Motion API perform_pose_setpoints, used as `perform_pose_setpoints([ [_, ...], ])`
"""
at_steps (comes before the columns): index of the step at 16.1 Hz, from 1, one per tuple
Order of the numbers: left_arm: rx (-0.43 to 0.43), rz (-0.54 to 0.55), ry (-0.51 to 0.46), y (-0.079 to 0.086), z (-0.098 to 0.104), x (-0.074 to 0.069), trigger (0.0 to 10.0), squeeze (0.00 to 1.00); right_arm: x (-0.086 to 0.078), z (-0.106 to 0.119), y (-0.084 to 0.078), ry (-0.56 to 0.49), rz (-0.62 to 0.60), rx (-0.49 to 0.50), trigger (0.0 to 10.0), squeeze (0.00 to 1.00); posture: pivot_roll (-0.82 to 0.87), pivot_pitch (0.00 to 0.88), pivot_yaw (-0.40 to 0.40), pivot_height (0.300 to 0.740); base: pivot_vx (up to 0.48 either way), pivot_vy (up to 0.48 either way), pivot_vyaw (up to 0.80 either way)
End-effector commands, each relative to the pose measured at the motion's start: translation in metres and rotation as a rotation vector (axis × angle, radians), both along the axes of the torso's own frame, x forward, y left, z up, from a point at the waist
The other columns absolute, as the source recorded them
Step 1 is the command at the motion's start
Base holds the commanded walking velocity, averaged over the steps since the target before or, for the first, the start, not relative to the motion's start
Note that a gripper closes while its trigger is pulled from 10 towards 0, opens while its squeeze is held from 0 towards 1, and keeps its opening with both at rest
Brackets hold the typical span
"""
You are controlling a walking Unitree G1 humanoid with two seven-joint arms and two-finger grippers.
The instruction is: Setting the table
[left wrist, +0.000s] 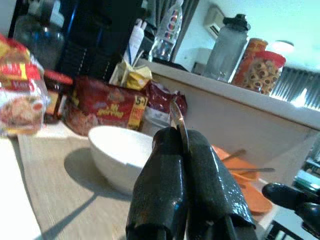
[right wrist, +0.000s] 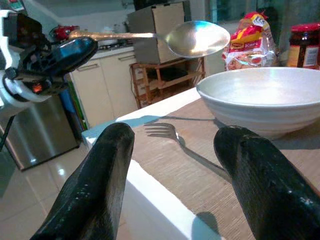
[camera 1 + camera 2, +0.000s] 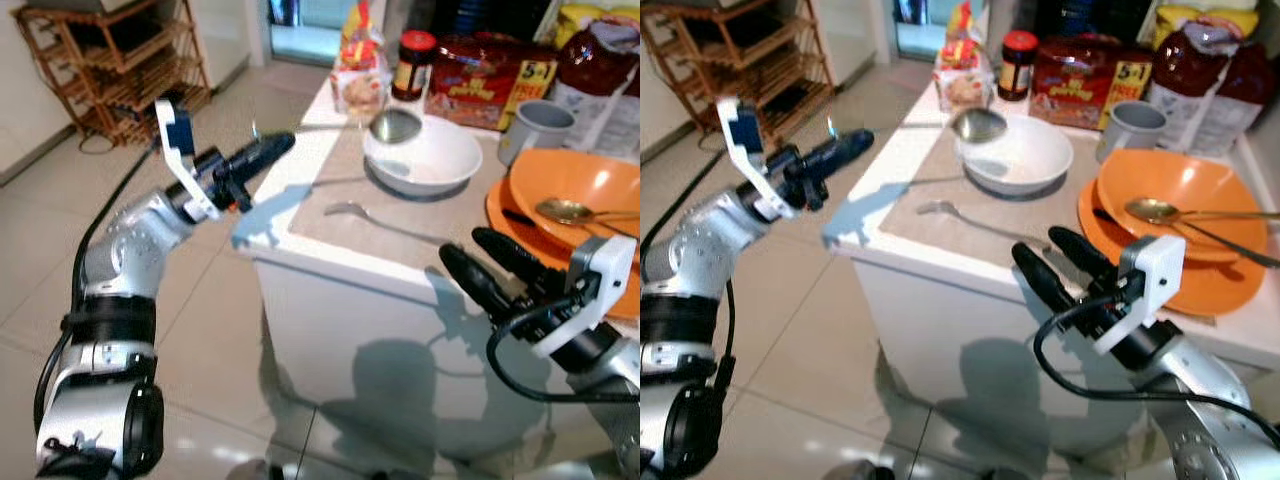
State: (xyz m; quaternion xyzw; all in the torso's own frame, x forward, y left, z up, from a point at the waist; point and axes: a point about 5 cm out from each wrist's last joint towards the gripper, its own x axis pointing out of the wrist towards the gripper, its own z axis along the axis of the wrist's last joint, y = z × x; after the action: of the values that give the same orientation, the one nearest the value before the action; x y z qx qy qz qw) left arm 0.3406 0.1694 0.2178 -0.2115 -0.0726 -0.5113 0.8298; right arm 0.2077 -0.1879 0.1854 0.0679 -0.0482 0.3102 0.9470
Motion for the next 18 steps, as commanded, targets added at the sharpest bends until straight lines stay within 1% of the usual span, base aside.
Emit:
perform_pose_setpoints([
  [1,0.03,-0.058,0.022,-0.006,-0.003,-0.009,0.0,0.0,0.0,0.001,0.003,-0.003,0.026,0.007,10.0,0.0,-0.08,0.043,0.012,0.74,0.0,0.0,0.0],
  [2,0.038,-0.097,0.073,-0.008,-0.009,-0.016,0.0,0.0,-0.003,0.0,0.007,0.008,0.073,0.003,10.0,0.0,-0.08,0.043,0.012,0.74,0.0,0.0,0.0],
  [3,0.026,-0.121,0.116,-0.01,-0.012,-0.021,0.0,0.0,-0.008,-0.001,0.011,0.028,0.129,-0.007,10.0,0.0,-0.08,0.043,0.015,0.74,0.0,0.0,0.0],
  [5,0.007,-0.146,0.167,-0.012,-0.018,-0.026,0.0,0.0,-0.01,-0.003,0.012,0.039,0.138,-0.013,10.0,0.0,-0.08,0.042,0.018,0.74,0.0,0.0,0.0],
  [6,0.021,-0.152,0.192,-0.016,-0.025,-0.027,0.0,0.0,-0.01,-0.004,0.011,0.039,0.126,-0.014,10.0,0.0,-0.09,0.041,0.024,0.74,0.0,0.0,0.0],
  [8,0.029,-0.142,0.214,-0.022,-0.03,-0.028,0.0,0.0,-0.01,-0.005,0.01,0.039,0.118,-0.015,10.0,0.0,-0.09,0.04,0.026,0.74,0.0,0.0,0.0],
  [9,0.033,-0.121,0.227,-0.03,-0.032,-0.023,0.0,0.0,-0.01,-0.005,0.01,0.041,0.118,-0.015,10.0,0.0,-0.09,0.039,0.028,0.74,0.0,0.0,0.0],
  [10,0.04,-0.107,0.233,-0.034,-0.034,-0.019,0.0,0.0,-0.01,-0.006,0.01,0.043,0.116,-0.017,10.0,0.0,-0.09,0.039,0.03,0.74,0.0,0.0,0.0],
  [11,0.049,-0.091,0.249,-0.044,-0.038,-0.01,0.0,0.0,-0.01,-0.006,0.01,0.045,0.11,-0.02,10.0,0.0,-0.09,0.042,0.038,0.74,0.0,0.0,0.0],
  [13,0.029,-0.103,0.289,-0.058,-0.041,-0.001,0.0,0.0,-0.011,-0.006,0.009,0.043,0.1,-0.021,10.0,0.0,-0.11,0.045,0.049,0.74,0.0,0.0,0.0],
  [14,0.029,-0.112,0.304,-0.06,-0.042,0.0,0.0,0.0,-0.012,-0.006,0.009,0.043,0.097,-0.022,10.0,0.0,-0.11,0.047,0.053,0.74,0.0,0.0,0.0],
  [16,0.055,-0.129,0.327,-0.066,-0.049,0.002,0.0,0.0,-0.014,-0.006,0.008,0.045,0.088,-0.022,10.0,0.0,-0.12,0.051,0.06,0.74,0.0,0.0,0.0],
  [17,0.088,-0.151,0.353,-0.073,-0.056,0.004,0.0,0.0,-0.017,-0.006,0.007,0.049,0.078,-0.024,10.0,0.0,-0.12,0.052,0.066,0.74,0.0,0.0,0.0],
  [18,0.115,-0.144,0.353,-0.076,-0.06,0.007,0.0,0.0,-0.018,-0.007,0.007,0.05,0.072,-0.024,10.0,0.0,-0.12,0.052,0.069,0.74,0.0,0.0,0.0],
])
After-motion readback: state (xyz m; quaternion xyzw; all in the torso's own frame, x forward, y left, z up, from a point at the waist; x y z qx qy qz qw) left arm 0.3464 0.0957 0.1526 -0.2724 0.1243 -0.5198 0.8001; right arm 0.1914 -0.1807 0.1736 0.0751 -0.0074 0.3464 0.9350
